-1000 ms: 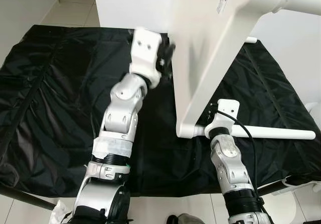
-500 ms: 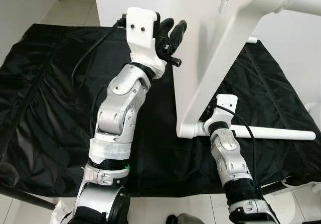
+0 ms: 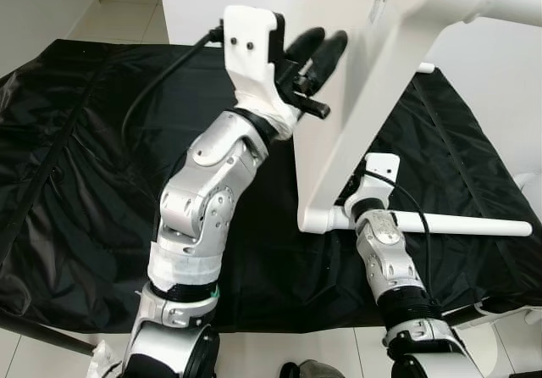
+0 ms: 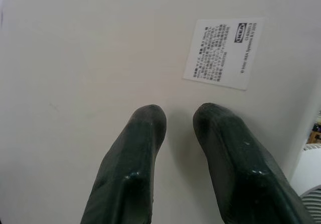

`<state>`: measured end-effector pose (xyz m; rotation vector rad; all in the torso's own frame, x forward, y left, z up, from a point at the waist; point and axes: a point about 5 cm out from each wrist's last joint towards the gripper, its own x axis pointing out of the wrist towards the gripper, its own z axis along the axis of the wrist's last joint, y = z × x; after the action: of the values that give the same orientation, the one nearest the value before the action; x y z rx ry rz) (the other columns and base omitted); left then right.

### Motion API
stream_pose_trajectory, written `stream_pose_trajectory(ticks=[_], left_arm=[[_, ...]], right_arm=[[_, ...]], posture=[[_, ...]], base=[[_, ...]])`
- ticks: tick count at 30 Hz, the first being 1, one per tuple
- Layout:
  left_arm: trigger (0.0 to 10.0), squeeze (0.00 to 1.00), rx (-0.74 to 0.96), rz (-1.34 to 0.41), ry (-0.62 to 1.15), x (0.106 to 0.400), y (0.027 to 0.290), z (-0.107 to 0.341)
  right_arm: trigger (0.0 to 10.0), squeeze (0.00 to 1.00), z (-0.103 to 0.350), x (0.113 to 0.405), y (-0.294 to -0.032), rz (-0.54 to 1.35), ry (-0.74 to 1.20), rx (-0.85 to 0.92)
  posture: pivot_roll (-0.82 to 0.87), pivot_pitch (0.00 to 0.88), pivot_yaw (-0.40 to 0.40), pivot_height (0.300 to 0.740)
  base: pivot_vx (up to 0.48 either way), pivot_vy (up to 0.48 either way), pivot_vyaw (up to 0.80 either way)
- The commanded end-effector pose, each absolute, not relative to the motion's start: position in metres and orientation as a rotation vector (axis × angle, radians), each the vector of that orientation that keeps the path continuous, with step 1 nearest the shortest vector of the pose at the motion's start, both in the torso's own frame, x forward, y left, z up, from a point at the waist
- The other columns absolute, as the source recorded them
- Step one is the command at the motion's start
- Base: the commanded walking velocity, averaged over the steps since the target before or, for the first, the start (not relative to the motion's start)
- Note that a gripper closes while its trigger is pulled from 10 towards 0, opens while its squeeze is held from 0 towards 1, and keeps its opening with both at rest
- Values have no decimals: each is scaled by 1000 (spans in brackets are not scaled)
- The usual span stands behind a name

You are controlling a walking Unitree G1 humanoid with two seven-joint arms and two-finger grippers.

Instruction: Building children table

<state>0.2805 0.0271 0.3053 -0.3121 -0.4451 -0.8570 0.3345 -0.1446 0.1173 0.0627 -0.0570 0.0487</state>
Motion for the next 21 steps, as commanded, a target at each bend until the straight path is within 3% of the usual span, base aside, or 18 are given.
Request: stream_pose_trajectory(ticks=[1,21], left_arm=[[10000,0,-259,-1112,-489,266,18,307],[10000,0,-286,-1153,-462,254,18,313]], right_arm=[[10000,0,93,329,-144,58,56,79],[10000,0,90,336,-122,231,82,119]], posture=[[112,56,-56,740],[106,67,-58,740]], base=[[0,0,0],[0,0,0]])
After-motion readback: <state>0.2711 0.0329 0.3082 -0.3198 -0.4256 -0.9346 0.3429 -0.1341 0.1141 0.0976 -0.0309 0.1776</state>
